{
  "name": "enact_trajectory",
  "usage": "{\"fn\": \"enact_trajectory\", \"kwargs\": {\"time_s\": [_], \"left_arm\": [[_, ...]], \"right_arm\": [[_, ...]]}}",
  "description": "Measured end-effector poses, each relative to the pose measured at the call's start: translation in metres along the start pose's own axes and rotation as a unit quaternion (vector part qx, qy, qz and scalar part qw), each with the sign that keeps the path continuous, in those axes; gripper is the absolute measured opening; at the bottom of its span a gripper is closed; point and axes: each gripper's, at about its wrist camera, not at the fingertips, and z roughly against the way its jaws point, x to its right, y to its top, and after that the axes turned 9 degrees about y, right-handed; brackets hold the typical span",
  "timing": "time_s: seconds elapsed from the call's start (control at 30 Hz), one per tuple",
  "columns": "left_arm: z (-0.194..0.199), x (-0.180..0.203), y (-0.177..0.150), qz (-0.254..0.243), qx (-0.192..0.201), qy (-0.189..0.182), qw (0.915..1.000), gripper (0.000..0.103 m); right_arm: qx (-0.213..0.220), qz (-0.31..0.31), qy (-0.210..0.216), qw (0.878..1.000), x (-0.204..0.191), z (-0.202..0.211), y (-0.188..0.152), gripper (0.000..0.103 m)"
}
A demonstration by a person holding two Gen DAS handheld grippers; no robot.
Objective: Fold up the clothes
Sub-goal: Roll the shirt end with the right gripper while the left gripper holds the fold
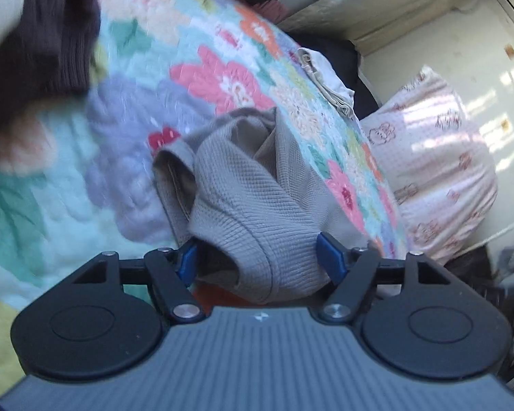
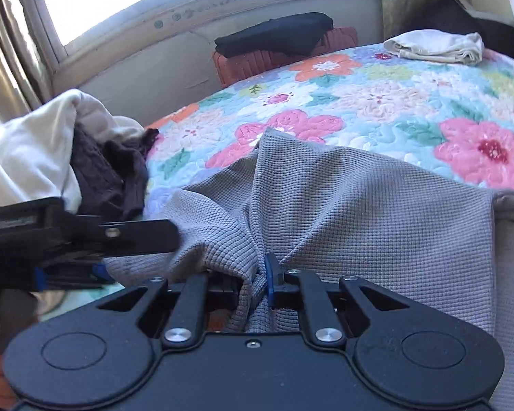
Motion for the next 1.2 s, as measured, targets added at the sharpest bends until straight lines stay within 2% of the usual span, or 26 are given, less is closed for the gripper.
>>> {"fn": "enact_trajectory", "kwargs": {"time_s": [0.07, 0.17, 0.33, 0.43, 0.53, 0.6, 0.67, 0.77, 0.83, 0.97, 1.1, 1.2], "left_arm": [[-0.010, 0.018, -0.001, -0.026, 0.001, 0.001, 0.9997, 0.065], [-0.014, 0.058, -0.010, -0.088, 0.011, -0.043, 0.9951, 0.026], [-0.018, 0.127, -0.032, -0.179, 0.009, -0.104, 0.9783, 0.024], [-0.028, 0.173, -0.056, -0.238, -0.004, -0.142, 0.9608, 0.024], [-0.054, 0.212, -0.090, -0.292, -0.046, -0.152, 0.9431, 0.026], [-0.080, 0.226, -0.112, -0.305, -0.094, -0.142, 0.9370, 0.033], [-0.096, 0.229, -0.129, -0.315, -0.126, -0.123, 0.9328, 0.033], [-0.092, 0.225, -0.142, -0.333, -0.132, -0.119, 0.9262, 0.034], [-0.078, 0.217, -0.137, -0.332, -0.122, -0.120, 0.9276, 0.040], [-0.051, 0.198, -0.117, -0.323, -0.097, -0.116, 0.9343, 0.041], [-0.023, 0.180, -0.098, -0.274, 0.005, -0.074, 0.9589, 0.041], [-0.016, 0.169, -0.086, -0.238, 0.040, -0.061, 0.9685, 0.041]], "right_arm": [[0.011, -0.013, 0.015, 1.000, 0.005, 0.005, -0.001, 0.016], [0.036, -0.045, 0.029, 0.998, 0.017, 0.024, -0.003, 0.015], [0.112, -0.072, 0.021, 0.991, 0.034, 0.083, -0.010, 0.015], [0.166, -0.081, 0.002, 0.983, 0.051, 0.126, -0.022, 0.015], [0.203, -0.100, -0.036, 0.973, 0.073, 0.161, -0.043, 0.015], [0.194, -0.132, -0.073, 0.969, 0.091, 0.170, -0.061, 0.015], [0.181, -0.169, -0.107, 0.963, 0.110, 0.175, -0.079, 0.015], [0.176, -0.210, -0.117, 0.955, 0.130, 0.178, -0.097, 0.015], [0.176, -0.222, -0.108, 0.953, 0.138, 0.179, -0.102, 0.016], [0.158, -0.173, -0.120, 0.965, 0.134, 0.180, -0.096, 0.017], [0.145, -0.119, -0.135, 0.973, 0.126, 0.185, -0.094, 0.023], [0.132, -0.073, -0.140, 0.979, 0.118, 0.186, -0.090, 0.024]]}}
